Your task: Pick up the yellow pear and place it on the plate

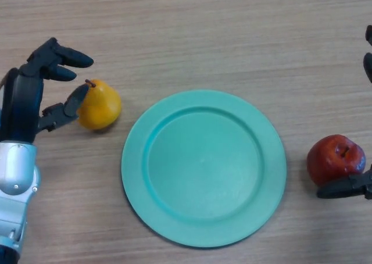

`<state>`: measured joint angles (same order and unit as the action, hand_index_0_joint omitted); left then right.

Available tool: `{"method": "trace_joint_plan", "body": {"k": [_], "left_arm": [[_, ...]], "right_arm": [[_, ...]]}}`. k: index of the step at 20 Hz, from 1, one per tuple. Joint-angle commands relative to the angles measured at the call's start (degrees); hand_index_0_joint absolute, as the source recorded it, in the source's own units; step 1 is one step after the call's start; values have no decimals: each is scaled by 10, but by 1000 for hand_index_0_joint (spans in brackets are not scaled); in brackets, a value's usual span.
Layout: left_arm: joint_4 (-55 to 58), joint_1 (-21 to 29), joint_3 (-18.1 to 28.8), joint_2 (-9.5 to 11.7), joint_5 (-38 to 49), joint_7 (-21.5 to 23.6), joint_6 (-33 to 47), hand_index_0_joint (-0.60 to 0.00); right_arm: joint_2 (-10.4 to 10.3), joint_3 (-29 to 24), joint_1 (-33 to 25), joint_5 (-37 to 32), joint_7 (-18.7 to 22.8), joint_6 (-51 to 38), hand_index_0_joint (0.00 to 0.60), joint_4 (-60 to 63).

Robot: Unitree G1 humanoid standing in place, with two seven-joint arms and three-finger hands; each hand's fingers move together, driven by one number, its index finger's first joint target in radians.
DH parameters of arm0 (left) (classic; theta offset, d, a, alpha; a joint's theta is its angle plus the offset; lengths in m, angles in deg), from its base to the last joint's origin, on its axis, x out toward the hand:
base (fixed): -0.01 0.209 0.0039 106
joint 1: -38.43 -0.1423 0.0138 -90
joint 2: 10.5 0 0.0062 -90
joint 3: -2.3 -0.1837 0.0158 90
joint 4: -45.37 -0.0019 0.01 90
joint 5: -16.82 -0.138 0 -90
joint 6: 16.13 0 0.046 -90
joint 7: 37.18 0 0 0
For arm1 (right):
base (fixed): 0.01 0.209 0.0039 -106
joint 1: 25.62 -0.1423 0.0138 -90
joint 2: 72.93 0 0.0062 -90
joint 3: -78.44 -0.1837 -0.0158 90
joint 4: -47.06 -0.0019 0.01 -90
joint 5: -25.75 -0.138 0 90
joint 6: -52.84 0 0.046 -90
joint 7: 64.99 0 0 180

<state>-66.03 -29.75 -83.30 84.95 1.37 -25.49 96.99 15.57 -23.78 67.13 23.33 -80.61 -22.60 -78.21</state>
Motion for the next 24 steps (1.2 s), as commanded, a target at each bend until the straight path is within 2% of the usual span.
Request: {"method": "trace_joint_plan", "body": {"k": [1,3,7,8,11,12,13,14,16,21,24], "left_arm": [[54,22,59,30,54,3,25,-600],[91,15,64,28,93,-23,-21,-600],[146,8,80,20,194,-38,-102,-600],[183,0,86,22,238,-50,-144,-600],[259,-16,100,32,285,-86,-193,-600],[266,-18,101,32,285,-91,-192,-451],[272,-21,101,32,284,-95,-189,-351],[287,-26,102,32,275,-100,-180,-200],[315,-38,113,32,262,-111,-162,0],[297,-51,121,35,265,-109,-149,0],[235,-41,122,39,285,-113,-125,0]], "right_arm": [[12,-21,-14,-29,12,-47,0,-46],[12,-24,-13,-38,7,-50,0,-44],[15,-15,-23,-30,11,-50,0,-31],[16,-10,-30,-33,13,-50,0,-27],[19,-6,-36,-36,10,-46,0,-19],[20,-6,-36,-34,9,-47,0,-18],[20,-5,-36,-33,9,-47,0,-16],[20,-4,-38,-29,8,-53,0,-10],[22,-1,-43,-17,7,-76,0,12],[21,1,-41,-16,11,-80,0,10],[20,-4,-34,-16,6,-57,0,-10]]}}
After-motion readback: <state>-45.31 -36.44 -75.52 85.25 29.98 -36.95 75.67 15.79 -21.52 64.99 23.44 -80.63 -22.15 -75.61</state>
